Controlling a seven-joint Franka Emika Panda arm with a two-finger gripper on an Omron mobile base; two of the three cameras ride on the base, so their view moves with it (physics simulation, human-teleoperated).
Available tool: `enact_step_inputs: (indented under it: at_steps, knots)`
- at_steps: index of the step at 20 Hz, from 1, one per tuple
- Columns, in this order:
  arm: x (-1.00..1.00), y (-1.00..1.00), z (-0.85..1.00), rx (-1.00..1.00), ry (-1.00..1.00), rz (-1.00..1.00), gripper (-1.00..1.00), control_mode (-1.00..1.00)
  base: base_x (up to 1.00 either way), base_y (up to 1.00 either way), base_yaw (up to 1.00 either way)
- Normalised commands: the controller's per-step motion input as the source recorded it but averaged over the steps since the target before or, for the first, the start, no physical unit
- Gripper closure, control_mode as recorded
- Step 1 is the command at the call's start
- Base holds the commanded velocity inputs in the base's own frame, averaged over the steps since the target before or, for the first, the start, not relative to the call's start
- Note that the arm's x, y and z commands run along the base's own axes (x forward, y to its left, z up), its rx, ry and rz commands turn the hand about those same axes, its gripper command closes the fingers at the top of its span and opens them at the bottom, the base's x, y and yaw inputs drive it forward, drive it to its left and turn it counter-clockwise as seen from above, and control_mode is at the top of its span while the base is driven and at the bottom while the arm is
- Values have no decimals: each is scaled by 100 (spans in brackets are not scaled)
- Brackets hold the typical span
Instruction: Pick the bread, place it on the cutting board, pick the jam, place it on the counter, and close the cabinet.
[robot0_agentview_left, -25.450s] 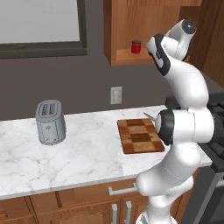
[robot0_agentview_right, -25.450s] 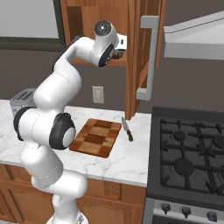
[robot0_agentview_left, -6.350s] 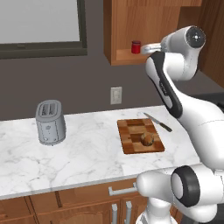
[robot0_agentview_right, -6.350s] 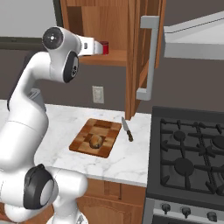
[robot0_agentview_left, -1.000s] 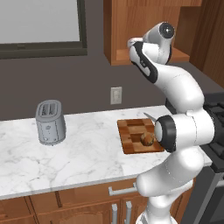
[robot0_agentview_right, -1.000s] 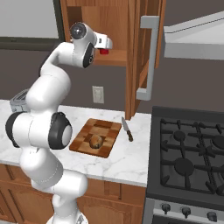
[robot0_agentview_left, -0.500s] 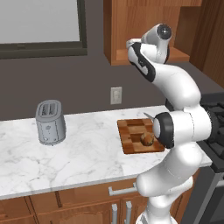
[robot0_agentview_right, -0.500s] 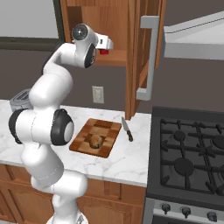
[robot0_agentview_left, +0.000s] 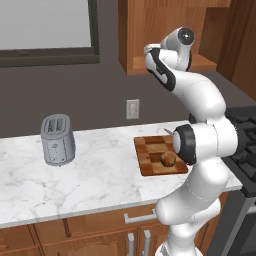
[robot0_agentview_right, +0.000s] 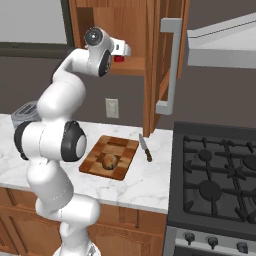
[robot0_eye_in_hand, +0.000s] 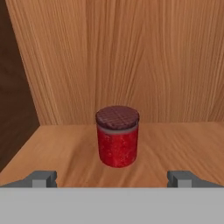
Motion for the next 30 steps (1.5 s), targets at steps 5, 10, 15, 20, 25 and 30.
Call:
enact_step_inputs:
  at_steps: [5,10,15,20,25,30]
  knots:
    - [15,0,-2,0,0,0,-100,-100,0,0,0]
    - [15,0,-2,0,0,0,-100,-100,0,0,0]
    - [12,0,-4,0,0,0,-100,-100,0,0,0]
    - [8,-4,-5,0,0,0,-100,-100,0,0,0]
    - [10,-2,-5,0,0,0,-100,-100,0,0,0]
    - [8,-1,-6,0,0,0,-100,-100,0,0,0]
